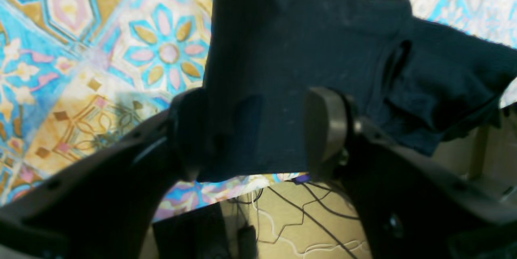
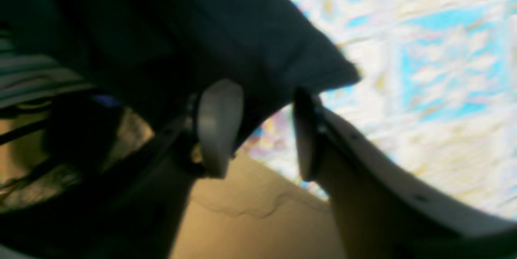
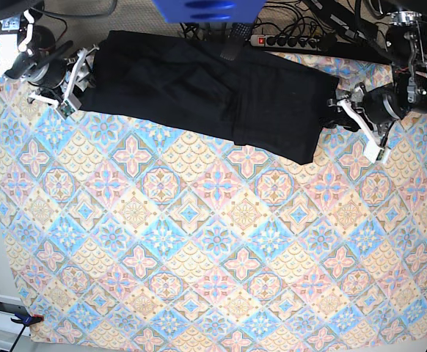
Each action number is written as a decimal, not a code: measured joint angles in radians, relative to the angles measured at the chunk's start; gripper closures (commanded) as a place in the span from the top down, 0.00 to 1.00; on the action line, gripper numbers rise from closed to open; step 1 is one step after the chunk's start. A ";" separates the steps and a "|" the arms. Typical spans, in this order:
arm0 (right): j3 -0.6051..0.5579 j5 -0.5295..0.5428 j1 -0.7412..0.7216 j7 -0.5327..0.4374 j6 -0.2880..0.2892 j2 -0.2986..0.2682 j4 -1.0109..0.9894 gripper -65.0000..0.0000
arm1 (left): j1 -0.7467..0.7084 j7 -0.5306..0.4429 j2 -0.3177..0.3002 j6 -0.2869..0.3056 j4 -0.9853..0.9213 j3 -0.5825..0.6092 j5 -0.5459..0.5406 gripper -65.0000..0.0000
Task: Fold the T-shirt properly
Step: 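Release and regrasp the folded strip ends, flattening the bundle, then grasp the folded black shirt with both grippers and fold it over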
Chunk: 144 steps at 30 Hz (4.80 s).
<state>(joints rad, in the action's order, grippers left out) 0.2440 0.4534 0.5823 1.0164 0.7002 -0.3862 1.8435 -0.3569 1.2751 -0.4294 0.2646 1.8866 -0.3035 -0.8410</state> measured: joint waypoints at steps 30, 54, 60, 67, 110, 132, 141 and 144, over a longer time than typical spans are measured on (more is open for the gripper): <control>0.038 0.333 -0.100 -0.011 0.005 0.006 -0.422 0.67 | 0.002 0.000 0.011 0.002 -0.001 0.000 0.004 0.53; -0.033 0.425 -0.122 -0.006 -0.001 0.060 -0.449 0.67 | 0.063 0.000 0.011 0.002 -0.102 0.024 0.002 0.53; -0.031 0.438 -0.120 -0.014 0.002 0.098 -0.454 0.66 | 0.089 0.000 0.011 0.002 -0.103 0.024 0.000 0.53; -0.050 0.444 -0.126 -0.024 0.003 0.098 -0.472 0.53 | 0.100 0.001 0.011 0.002 -0.103 0.024 0.000 0.53; -0.289 0.175 -0.449 0.155 -0.005 -0.008 -0.129 0.01 | 0.080 -0.008 0.028 0.003 -0.158 0.020 0.006 0.06; -0.547 0.179 -0.522 0.153 -0.005 0.089 0.068 0.01 | 0.225 -0.378 0.193 0.021 -0.533 0.413 0.207 0.05; -0.671 0.020 -0.663 0.147 -0.005 0.154 0.048 0.01 | 0.274 -0.362 0.238 0.013 -0.545 0.416 0.253 0.05; -0.744 -0.013 -0.717 0.138 -0.005 0.156 -0.019 0.01 | 0.268 -0.369 0.237 0.014 -0.545 0.416 0.251 0.05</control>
<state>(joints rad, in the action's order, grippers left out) -0.5003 0.4404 -0.1349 1.1542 0.6952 -0.2298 1.8244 -0.0891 0.9066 -0.1921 0.2783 1.3418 0.1127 -0.5900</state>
